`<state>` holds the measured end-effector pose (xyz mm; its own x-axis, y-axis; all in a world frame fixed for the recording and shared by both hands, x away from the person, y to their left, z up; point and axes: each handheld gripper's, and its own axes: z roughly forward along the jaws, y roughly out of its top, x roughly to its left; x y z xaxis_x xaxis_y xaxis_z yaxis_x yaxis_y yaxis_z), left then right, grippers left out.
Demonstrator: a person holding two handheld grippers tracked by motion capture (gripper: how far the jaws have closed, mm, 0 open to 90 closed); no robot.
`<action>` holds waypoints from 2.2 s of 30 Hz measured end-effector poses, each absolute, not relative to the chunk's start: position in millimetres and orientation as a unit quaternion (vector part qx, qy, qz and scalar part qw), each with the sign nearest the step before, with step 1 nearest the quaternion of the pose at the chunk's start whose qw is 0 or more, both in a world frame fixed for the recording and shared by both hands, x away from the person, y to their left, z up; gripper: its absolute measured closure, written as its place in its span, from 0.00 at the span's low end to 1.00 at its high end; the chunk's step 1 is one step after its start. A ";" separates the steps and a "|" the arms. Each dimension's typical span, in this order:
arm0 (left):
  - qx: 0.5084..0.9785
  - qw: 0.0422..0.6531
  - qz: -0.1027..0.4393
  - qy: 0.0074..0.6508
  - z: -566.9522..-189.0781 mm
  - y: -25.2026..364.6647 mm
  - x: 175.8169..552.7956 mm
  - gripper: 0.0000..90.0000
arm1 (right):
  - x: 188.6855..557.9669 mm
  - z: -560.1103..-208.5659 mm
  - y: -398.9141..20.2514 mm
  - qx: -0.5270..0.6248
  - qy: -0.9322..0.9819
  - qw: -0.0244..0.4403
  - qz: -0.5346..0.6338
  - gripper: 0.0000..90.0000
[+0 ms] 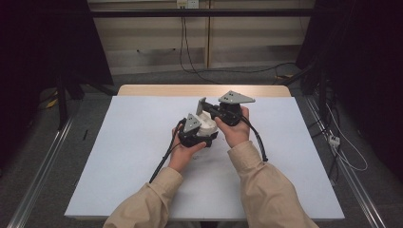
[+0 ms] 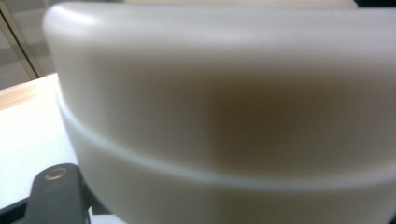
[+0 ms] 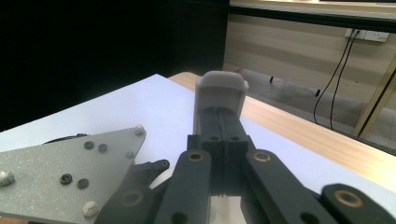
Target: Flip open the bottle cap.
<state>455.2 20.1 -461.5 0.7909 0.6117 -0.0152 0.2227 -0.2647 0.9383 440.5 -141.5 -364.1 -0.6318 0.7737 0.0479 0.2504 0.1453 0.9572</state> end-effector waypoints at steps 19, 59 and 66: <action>0.775 0.543 0.179 0.270 -461.5 19.9 455.4 0.21 | 446.4 -362.7 -136.7 0.354 0.721 0.243 0.544 1.00; 0.778 0.540 0.182 0.266 -461.5 19.1 455.0 0.21 | 458.2 -372.2 -126.6 0.357 0.730 0.237 0.533 1.00; 0.778 0.539 0.181 0.267 -461.5 19.1 455.2 0.21 | 459.7 -372.5 -125.6 0.356 0.731 0.238 0.531 1.00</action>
